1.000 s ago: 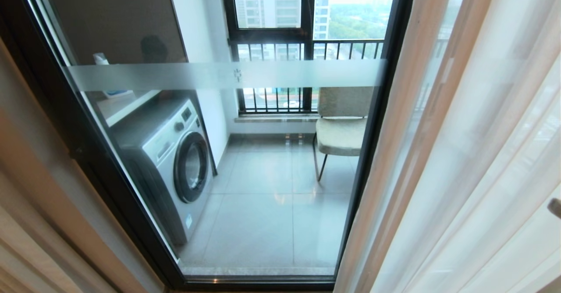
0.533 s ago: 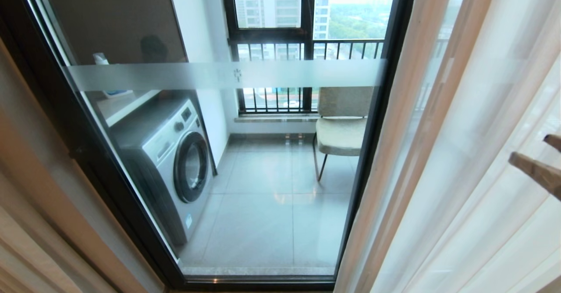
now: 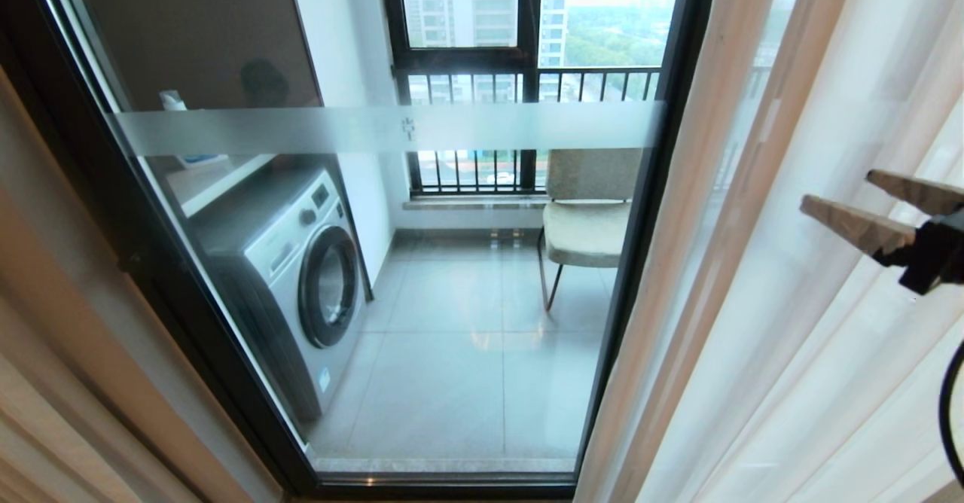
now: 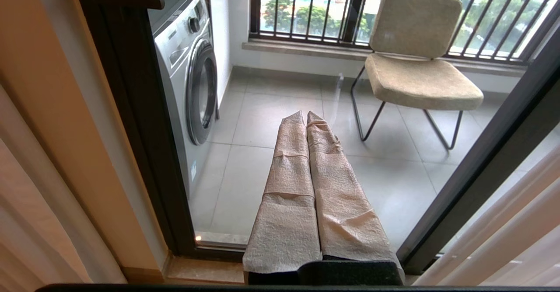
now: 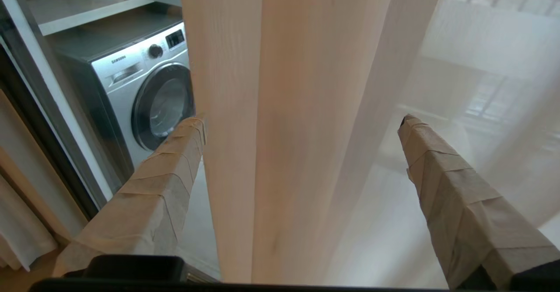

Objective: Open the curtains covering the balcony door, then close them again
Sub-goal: Pull the inner curtains open on both sides

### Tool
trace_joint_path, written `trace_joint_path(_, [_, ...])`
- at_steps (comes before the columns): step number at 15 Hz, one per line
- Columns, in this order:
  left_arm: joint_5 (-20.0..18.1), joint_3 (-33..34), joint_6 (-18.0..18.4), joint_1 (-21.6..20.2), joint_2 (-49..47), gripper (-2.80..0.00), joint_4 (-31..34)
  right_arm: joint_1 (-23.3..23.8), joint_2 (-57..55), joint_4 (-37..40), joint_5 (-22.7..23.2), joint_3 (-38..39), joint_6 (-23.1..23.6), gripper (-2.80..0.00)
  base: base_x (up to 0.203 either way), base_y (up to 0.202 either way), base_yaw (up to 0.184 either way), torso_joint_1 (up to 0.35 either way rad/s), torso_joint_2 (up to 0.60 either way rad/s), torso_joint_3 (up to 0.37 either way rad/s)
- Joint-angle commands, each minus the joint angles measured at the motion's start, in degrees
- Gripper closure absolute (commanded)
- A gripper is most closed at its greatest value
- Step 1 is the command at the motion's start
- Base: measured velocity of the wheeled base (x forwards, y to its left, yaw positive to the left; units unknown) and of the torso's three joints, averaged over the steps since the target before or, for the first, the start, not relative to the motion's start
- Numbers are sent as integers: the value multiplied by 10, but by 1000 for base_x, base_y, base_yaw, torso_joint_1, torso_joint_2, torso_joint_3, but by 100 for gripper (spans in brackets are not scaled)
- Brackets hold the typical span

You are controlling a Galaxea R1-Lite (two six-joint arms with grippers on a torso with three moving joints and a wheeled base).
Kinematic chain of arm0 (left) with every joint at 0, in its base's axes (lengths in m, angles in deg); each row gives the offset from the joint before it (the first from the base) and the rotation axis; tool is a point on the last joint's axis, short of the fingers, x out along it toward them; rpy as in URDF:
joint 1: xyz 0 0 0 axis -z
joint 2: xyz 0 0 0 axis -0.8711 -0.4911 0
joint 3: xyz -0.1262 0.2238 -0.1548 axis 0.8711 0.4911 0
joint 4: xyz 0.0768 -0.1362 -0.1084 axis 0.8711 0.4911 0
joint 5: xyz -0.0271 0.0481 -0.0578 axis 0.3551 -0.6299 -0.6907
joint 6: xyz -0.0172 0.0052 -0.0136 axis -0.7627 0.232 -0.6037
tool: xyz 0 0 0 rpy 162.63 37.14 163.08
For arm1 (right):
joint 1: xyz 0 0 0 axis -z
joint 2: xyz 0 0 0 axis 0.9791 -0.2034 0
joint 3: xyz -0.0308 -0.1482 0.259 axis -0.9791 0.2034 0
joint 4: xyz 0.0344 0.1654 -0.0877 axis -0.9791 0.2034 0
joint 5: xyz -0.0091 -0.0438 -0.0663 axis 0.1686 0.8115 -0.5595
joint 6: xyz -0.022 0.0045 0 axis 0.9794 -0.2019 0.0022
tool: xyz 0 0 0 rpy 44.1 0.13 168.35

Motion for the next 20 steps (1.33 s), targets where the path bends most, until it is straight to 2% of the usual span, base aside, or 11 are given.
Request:
trace_joint_path(1, [0, 0, 0, -1, 0, 0, 0, -16, -57, -5, 2, -41, -1, -280, 0, 0, 0, 0, 0, 0])
trace_joint_path(5, [0, 0, 0, 0, 0, 0, 0, -61, -121, -6, 2, -114, -1, -280, 0, 0, 0, 0, 0, 0])
trace_joint_path(9, [0, 0, 0, 0, 0, 0, 0, -73, -173, -7, -2, -174, 3, -280, 0, 0, 0, 0, 0, 0])
trace_joint_path(10, [0, 0, 0, -1, 0, 0, 0, -73, -184, -8, -8, -187, 3, -280, 0, 0, 0, 0, 0, 0])
trace_joint_path(13, [0, 0, 0, 0, 0, 0, 0, -74, -219, -14, -89, -226, 4, -280, 0, 0, 0, 0, 0, 0])
trace_joint_path(20, [0, 0, 0, 0, 0, 0, 0, -79, -269, -15, -99, -305, -2, -280, 0, 0, 0, 0, 0, 0])
